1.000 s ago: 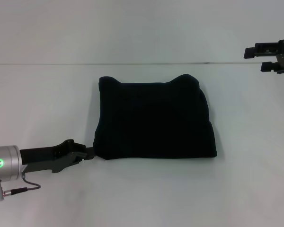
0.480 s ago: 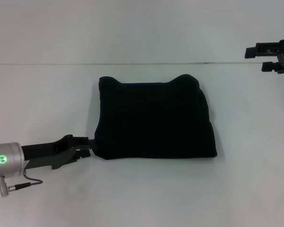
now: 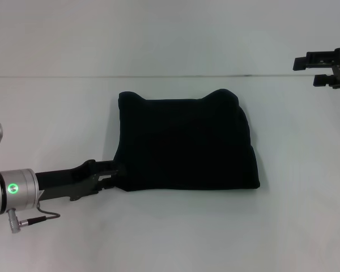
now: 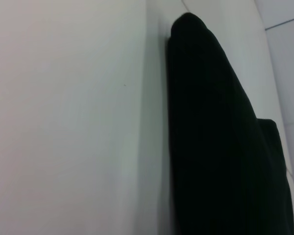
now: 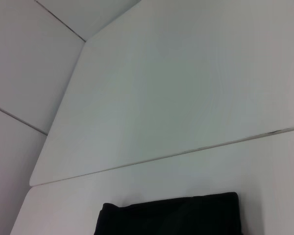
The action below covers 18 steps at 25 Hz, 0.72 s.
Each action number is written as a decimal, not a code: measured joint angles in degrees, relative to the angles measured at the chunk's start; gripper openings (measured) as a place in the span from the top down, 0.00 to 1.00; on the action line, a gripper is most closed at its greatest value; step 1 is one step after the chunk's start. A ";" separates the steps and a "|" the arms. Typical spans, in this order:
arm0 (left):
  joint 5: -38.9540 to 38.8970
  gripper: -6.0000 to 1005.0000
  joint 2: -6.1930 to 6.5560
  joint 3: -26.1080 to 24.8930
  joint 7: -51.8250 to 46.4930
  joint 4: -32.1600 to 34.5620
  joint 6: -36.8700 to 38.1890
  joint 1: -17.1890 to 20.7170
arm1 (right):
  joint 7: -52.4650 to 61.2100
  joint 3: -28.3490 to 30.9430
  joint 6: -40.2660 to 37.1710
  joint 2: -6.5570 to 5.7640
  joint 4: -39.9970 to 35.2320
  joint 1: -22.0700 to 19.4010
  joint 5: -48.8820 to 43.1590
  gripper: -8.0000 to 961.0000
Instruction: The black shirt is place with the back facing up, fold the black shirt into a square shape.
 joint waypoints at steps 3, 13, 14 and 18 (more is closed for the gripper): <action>-0.06 0.43 -0.17 0.02 0.26 0.00 -0.71 -0.06 | 0.00 0.00 -0.01 0.00 0.00 -0.02 0.00 0.07; 0.20 0.69 -0.20 0.27 0.36 0.00 -0.61 -0.44 | 0.00 0.00 0.01 0.02 0.00 -0.04 -0.08 0.07; 0.20 0.72 -0.19 0.29 0.36 0.00 -0.54 -0.43 | 0.00 0.00 0.02 0.03 0.00 -0.04 -0.08 0.07; 0.28 0.86 -0.14 0.37 0.37 -0.02 -0.32 -0.37 | 0.01 0.00 0.01 0.03 0.00 -0.04 -0.05 0.07</action>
